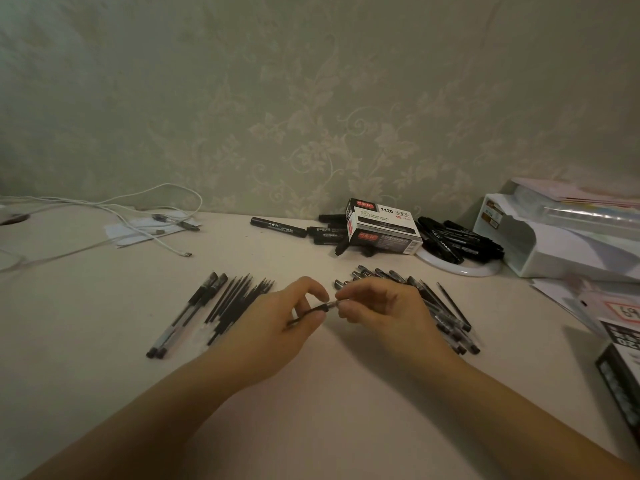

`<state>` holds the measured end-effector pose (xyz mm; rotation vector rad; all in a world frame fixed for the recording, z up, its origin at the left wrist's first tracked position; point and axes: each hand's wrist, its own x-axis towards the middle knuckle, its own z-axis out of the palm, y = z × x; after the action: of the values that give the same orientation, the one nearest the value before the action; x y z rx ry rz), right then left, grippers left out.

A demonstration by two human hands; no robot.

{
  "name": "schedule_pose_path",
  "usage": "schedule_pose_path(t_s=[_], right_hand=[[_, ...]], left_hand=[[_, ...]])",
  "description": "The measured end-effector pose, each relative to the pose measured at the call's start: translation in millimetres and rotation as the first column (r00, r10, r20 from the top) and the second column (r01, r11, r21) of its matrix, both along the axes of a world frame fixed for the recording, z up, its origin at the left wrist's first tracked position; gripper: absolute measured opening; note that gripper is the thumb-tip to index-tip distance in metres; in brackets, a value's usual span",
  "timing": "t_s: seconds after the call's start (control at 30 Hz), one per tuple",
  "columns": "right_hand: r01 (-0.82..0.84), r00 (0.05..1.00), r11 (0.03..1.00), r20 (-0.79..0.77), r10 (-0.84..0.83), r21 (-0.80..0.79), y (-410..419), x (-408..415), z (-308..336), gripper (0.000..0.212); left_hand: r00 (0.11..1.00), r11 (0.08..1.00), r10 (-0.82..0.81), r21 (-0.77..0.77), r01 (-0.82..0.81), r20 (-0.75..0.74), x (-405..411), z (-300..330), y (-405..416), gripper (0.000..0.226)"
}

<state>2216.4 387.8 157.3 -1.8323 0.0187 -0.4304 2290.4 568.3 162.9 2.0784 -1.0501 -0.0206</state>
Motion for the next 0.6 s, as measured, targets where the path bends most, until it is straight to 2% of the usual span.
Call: schedule_pose_path(t_s=[0.13,0.2,0.33,0.43,0.5,0.6], right_hand=[[-0.028,0.999,1.000,-0.016,0.029,0.002,-0.3,1.3,-1.5,0.006],[-0.016,1.000,0.998,-0.025,0.014,-0.061,-0.4,1.1,-2.4,0.004],[0.062,0.998,0.951,0.028,-0.056,-0.302,2.9,1.2,-5.9,0.027],[0.071,0.997,0.939,0.063,-0.053,-0.337,4.1,1.1,-5.4,0.039],[0.065,0.998,0.939,0.044,-0.054,-0.337,2.5,0.2,-4.2,0.033],[0.015,1.000,0.937,0.007,-0.014,-0.349,-0.3,-0.6,-4.8,0.008]], left_hand=[[0.997,1.000,-0.008,0.009,0.007,0.075,-2.0,2.5,0.0,0.015],[0.995,1.000,-0.026,0.008,0.025,0.091,-3.8,4.2,-0.7,0.017],[0.992,1.000,-0.030,0.013,0.028,0.122,-6.2,5.0,-2.5,0.019],[0.989,1.000,-0.018,0.019,0.015,0.145,-6.4,3.4,-2.6,0.017],[0.990,1.000,-0.009,0.007,0.008,0.140,-5.4,3.1,-1.8,0.016],[0.990,1.000,-0.005,-0.002,0.005,0.142,-3.9,3.0,-0.6,0.016]])
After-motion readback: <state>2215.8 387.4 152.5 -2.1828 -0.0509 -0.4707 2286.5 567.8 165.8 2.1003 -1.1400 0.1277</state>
